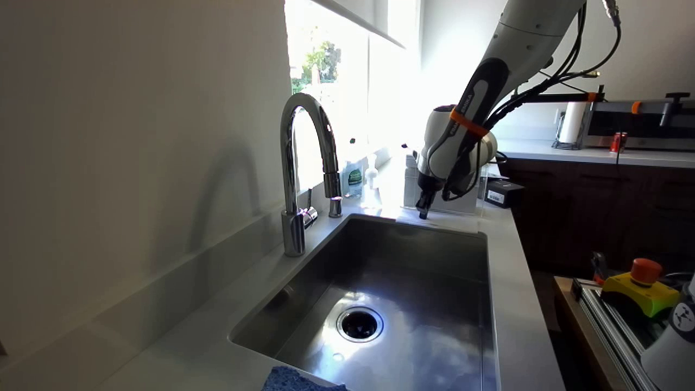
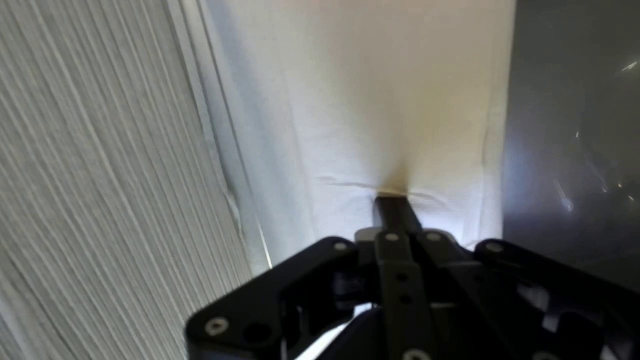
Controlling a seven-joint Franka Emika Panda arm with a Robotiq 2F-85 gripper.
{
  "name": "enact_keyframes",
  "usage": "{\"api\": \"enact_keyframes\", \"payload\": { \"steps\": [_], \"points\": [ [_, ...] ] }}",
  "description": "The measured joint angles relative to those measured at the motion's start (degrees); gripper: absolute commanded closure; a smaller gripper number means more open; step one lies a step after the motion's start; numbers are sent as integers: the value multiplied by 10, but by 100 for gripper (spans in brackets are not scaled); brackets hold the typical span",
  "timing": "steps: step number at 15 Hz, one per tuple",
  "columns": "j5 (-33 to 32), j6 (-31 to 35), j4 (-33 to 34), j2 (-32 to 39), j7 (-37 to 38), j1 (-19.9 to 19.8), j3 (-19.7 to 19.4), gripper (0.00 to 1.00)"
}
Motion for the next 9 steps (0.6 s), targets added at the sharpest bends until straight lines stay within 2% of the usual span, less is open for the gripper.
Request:
{"api": "enact_keyframes", "payload": {
  "steps": [9],
  "points": [
    [0, 0, 27, 17, 16, 9, 3, 100]
  ]
}}
